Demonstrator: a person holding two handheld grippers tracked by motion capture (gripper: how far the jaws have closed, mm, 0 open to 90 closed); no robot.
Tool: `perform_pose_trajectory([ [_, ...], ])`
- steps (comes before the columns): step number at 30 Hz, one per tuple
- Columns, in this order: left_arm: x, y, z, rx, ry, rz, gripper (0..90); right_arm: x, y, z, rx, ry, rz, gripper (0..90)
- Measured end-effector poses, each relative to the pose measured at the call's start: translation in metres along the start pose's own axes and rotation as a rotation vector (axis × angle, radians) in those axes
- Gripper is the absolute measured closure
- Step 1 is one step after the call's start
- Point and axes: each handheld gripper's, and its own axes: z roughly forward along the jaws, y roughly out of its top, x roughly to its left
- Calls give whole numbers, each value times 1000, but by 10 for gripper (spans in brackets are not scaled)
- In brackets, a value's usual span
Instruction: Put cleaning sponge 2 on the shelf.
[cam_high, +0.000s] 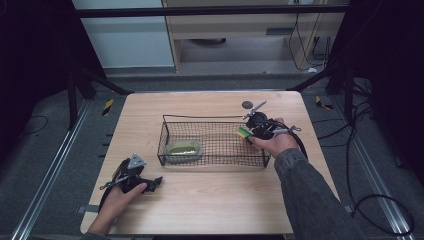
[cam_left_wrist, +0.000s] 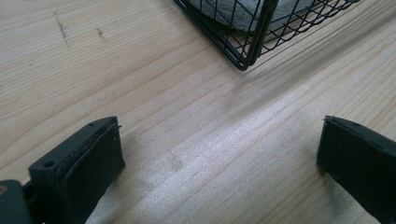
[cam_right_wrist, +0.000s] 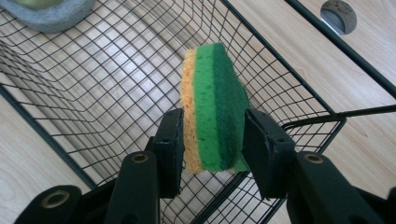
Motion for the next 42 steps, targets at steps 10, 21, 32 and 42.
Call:
perform_pose_trajectory([
  [10, 0, 0, 0, 0, 0, 0, 0, 7, -2, -4, -13, 16, -3, 615],
  [21, 0, 0, 0, 0, 0, 0, 0, 3, -6, -19, -104, 34, 65, 458],
  [32, 0, 0, 0, 0, 0, 0, 0, 5, -15, -29, -197, 15, 115, 184],
  [42, 0, 0, 0, 0, 0, 0, 0, -3, -17, -35, -238, -21, 155, 73],
])
